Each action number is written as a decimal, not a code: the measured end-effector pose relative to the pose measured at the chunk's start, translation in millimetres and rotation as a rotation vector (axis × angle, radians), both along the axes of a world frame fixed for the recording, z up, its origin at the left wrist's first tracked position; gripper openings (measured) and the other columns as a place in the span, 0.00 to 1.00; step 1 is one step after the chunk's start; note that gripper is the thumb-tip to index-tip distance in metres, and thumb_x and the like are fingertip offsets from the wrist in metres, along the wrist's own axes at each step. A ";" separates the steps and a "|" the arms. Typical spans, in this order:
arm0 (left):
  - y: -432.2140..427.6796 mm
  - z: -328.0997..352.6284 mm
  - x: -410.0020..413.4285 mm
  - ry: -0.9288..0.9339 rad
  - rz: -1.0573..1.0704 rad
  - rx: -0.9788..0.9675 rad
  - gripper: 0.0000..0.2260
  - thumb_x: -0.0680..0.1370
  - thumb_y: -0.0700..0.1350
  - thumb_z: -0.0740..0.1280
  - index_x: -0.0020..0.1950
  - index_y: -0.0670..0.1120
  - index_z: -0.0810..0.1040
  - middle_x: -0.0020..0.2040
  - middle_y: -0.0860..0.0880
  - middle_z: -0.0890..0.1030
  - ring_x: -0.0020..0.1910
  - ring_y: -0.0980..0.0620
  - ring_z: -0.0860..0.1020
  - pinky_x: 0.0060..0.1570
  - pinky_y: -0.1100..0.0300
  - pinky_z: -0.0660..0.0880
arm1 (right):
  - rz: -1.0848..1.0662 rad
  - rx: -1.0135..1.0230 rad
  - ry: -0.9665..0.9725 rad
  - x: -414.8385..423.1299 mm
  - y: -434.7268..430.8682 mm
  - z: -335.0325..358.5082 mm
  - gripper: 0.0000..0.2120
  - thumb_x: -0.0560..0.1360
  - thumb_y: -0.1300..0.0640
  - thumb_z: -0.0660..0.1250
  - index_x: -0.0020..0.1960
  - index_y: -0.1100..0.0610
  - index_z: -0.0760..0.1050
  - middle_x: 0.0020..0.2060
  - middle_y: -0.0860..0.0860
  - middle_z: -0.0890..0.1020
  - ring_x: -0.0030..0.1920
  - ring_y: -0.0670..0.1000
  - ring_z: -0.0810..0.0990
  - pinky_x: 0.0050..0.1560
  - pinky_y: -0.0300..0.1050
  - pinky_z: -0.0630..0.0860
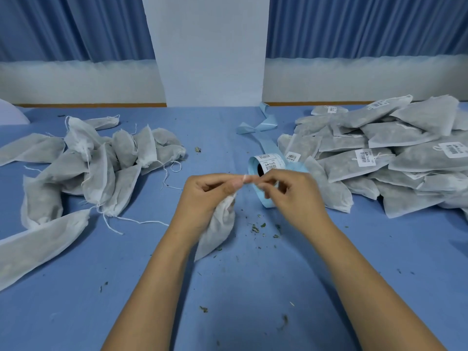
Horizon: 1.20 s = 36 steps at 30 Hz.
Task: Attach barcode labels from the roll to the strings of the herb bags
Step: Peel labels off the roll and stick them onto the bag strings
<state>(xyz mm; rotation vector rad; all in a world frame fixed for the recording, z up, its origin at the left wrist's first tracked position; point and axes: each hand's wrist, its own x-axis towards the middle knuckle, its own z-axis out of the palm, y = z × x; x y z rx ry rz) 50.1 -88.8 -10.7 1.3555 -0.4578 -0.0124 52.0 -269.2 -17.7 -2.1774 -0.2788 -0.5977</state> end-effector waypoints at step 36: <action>-13.1 -0.9 -2.0 -0.146 0.438 0.205 0.07 0.74 0.39 0.73 0.37 0.49 0.82 0.34 0.54 0.82 0.33 0.59 0.78 0.36 0.71 0.71 | 0.181 0.322 0.181 -5.5 14.6 -1.2 0.05 0.72 0.51 0.72 0.41 0.52 0.80 0.35 0.39 0.80 0.33 0.45 0.70 0.34 0.32 0.66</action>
